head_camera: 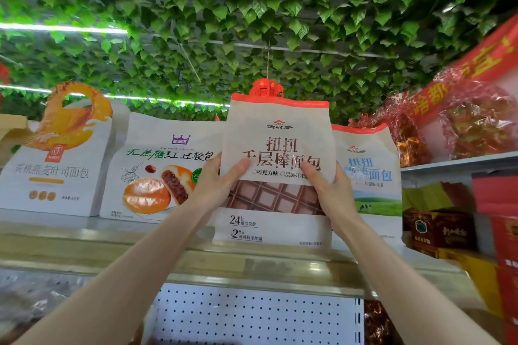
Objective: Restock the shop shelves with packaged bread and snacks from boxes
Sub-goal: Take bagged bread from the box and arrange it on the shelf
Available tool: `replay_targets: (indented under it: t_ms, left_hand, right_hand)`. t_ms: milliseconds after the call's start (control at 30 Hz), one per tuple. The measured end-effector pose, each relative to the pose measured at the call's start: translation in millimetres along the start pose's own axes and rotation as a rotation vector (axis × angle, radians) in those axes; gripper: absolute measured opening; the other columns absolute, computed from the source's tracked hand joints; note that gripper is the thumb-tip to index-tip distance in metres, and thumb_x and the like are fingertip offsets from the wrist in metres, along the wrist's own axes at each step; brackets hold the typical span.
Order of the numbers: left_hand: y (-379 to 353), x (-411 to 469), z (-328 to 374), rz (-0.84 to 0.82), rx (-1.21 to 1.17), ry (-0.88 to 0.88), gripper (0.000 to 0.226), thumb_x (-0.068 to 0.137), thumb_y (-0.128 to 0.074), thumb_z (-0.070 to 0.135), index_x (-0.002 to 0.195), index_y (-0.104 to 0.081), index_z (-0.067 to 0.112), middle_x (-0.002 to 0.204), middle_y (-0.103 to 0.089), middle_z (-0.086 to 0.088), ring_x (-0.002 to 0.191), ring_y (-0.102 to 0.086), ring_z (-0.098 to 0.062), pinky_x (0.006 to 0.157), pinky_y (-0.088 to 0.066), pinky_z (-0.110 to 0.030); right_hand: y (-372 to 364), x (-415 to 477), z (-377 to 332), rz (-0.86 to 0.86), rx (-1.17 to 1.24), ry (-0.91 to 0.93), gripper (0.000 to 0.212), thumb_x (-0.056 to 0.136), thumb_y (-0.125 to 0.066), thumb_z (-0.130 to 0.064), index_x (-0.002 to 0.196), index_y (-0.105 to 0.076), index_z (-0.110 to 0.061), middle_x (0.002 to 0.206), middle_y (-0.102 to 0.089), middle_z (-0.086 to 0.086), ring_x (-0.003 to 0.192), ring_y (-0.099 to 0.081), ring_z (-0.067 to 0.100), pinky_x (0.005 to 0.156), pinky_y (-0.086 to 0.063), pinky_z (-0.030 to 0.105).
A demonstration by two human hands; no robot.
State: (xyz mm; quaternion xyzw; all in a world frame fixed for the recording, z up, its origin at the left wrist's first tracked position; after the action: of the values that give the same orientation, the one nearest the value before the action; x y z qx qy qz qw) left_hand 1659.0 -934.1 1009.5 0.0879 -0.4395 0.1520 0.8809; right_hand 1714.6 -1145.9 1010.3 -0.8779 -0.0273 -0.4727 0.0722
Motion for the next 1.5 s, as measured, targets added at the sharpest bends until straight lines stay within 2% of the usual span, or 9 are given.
replay_targets:
  t_ms: [100,267,467,633,800,1033,1233,1400,1500]
  left_hand:
    - [1.1,-4.4,-2.9,-0.014,0.011,0.004,0.011,0.094,-0.06,0.032,0.104,-0.059,0.037,0.095,-0.063,0.028,0.082,-0.059,0.019,0.069,-0.045,-0.002]
    - [7.6,-13.1,-3.6,-0.043,0.016,0.053,0.033,0.09,-0.067,0.026,0.122,-0.062,0.022,0.114,-0.068,0.011,0.106,-0.065,-0.007,0.097,-0.051,-0.035]
    - [17.3,-28.2,-8.2,-0.098,0.127,0.058,0.045,0.086,-0.07,0.01,0.128,-0.057,0.016,0.111,-0.067,0.009,0.101,-0.063,0.0,0.093,-0.053,-0.028]
    - [18.8,-37.9,-15.6,-0.13,0.18,0.109,0.054,0.082,-0.075,0.016,0.13,-0.054,0.023,0.118,-0.066,0.007,0.116,-0.057,-0.013,0.104,-0.044,-0.04]
    - [15.5,-40.6,-9.3,-0.11,0.146,0.089,0.08,0.082,-0.074,0.009,0.146,-0.031,0.028,0.12,-0.055,0.016,0.12,-0.048,-0.008,0.099,-0.041,-0.026]
    - [14.8,-36.8,-2.0,-0.127,0.138,0.002,0.095,0.082,-0.07,-0.005,0.15,-0.022,0.04,0.144,-0.037,0.015,0.115,-0.045,0.02,0.106,-0.041,-0.028]
    - [17.3,-29.3,-6.1,-0.126,0.198,-0.015,0.088,0.078,-0.075,0.0,0.138,-0.031,0.048,0.145,-0.047,0.001,0.119,-0.058,-0.023,0.099,-0.05,-0.039]
    - [16.8,-24.0,-3.4,-0.106,0.254,0.0,0.085,0.084,-0.073,0.01,0.147,-0.026,0.043,0.132,-0.038,0.018,0.123,-0.041,-0.006,0.094,-0.046,-0.03]
    - [15.8,-22.2,-2.7,-0.093,0.269,0.015,0.084,0.086,-0.071,0.014,0.148,-0.024,0.045,0.133,-0.039,0.016,0.122,-0.038,-0.004,0.102,-0.043,-0.036]
  right_hand:
    - [0.1,-3.4,2.5,-0.015,0.0,-0.013,0.016,0.088,-0.069,-0.027,0.103,-0.065,-0.031,0.094,-0.073,-0.013,0.087,-0.069,0.002,0.075,-0.056,0.019]
    - [3.8,-12.4,3.3,-0.034,-0.002,-0.034,0.025,0.088,-0.068,-0.025,0.112,-0.061,-0.028,0.101,-0.071,-0.012,0.085,-0.069,0.001,0.067,-0.054,0.016]
    - [15.3,-28.8,4.2,-0.078,-0.165,-0.027,0.055,0.083,-0.074,-0.015,0.133,-0.053,-0.028,0.124,-0.063,-0.011,0.113,-0.058,0.006,0.097,-0.049,0.028]
    - [22.0,-41.1,0.5,-0.137,-0.245,-0.024,0.086,0.083,-0.074,-0.009,0.151,-0.025,-0.031,0.143,-0.039,-0.02,0.127,-0.038,-0.003,0.092,-0.035,0.004]
    - [24.4,-43.4,-1.9,-0.127,-0.307,0.032,0.085,0.084,-0.072,-0.005,0.149,-0.027,-0.036,0.147,-0.033,-0.023,0.139,-0.033,0.007,0.114,-0.035,0.035]
    - [25.5,-34.6,2.9,-0.146,-0.38,0.023,0.081,0.083,-0.073,-0.008,0.144,-0.034,-0.045,0.134,-0.047,-0.019,0.121,-0.057,0.018,0.105,-0.045,0.045]
    - [25.6,-33.2,1.3,-0.15,-0.416,0.013,0.081,0.084,-0.073,-0.009,0.146,-0.033,-0.04,0.136,-0.043,-0.019,0.123,-0.054,0.019,0.106,-0.043,0.041]
    - [27.1,-31.7,-3.9,-0.172,-0.453,-0.001,0.082,0.085,-0.073,-0.011,0.148,-0.03,-0.038,0.135,-0.039,-0.02,0.12,-0.044,0.005,0.087,-0.041,0.007]
    - [27.3,-28.9,-5.5,-0.184,-0.449,-0.031,0.083,0.083,-0.075,-0.015,0.148,-0.028,-0.041,0.12,-0.044,-0.021,0.108,-0.041,0.007,0.087,-0.04,0.017]
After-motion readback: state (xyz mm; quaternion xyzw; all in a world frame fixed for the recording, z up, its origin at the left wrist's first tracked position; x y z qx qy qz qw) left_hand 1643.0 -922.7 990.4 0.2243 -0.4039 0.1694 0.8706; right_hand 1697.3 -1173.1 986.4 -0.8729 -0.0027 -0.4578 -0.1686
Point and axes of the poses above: each hand's wrist, its own x-axis towards the middle knuckle, its own y-axis out of the back of the hand, z = x × y, the point moved 5 cm from there along x, towards the middle knuckle
